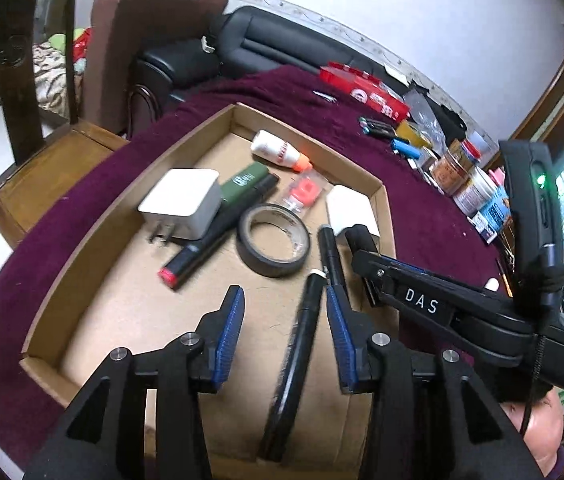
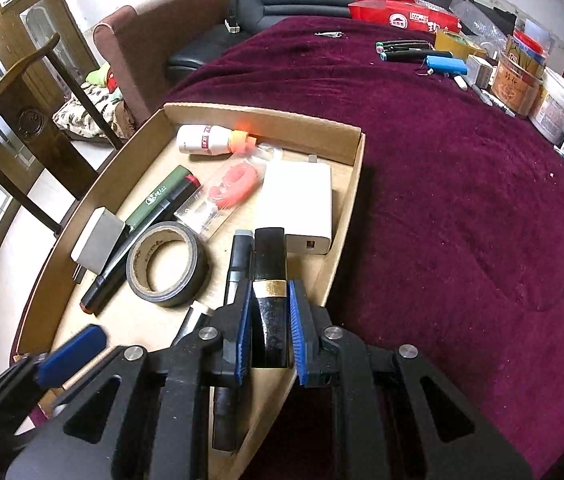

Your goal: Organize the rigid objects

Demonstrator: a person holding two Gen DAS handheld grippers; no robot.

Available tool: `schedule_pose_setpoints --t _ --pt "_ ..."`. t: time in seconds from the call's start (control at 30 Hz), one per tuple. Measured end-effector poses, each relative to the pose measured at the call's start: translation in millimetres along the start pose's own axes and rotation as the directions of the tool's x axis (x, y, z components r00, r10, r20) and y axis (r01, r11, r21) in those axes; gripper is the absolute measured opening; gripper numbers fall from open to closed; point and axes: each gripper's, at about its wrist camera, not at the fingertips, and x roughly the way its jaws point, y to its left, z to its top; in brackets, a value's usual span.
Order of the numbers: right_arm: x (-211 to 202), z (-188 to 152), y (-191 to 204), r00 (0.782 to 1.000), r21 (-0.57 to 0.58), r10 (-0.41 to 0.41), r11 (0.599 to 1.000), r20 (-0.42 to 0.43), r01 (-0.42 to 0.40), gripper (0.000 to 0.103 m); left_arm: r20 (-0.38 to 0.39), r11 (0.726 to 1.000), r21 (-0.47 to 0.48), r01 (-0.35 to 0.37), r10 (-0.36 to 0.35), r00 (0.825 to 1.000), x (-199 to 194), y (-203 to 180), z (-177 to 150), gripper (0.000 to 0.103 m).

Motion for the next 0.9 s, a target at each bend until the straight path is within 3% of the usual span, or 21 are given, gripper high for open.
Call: schedule_pose_setpoints --t 0.13,0.33,0.5,0.67,0.9 --pt "-0.5 -0.9 1.5 1.000 -0.005 -0.009 1.000 -0.002 0.009 0.016 0.038 1.000 -0.013 -0.018 0.018 0.999 -12.6 6.4 -1.3 0.039" --pt "0.1 -3.1 9.5 0.998 -0.020 -0.054 0.998 -0.008 0.054 0.016 0.102 0.997 -0.002 -0.078 0.078 0.992 -28.0 10.2 -1.3 0.055" --pt "-4.7 -7.5 14.1 0.998 -0.032 -0.057 0.998 -0.004 0.057 0.016 0.130 0.994 0.009 -0.106 0.104 0.986 -33.9 11.3 -1.5 0.057" --pt "-26.5 -12.8 15.6 0.993 -0.061 -0.089 0.994 0.072 0.093 0.016 0.171 0.990 0.027 -0.141 0.135 0.976 -43.4 6.1 -5.5 0.058" --pt "-61.9 -24.3 7.3 0.967 -0.078 -0.159 0.981 0.199 0.178 0.023 0.206 0.984 0.062 -0.166 0.150 0.967 -52.5 -10.3 -12.0 0.058"
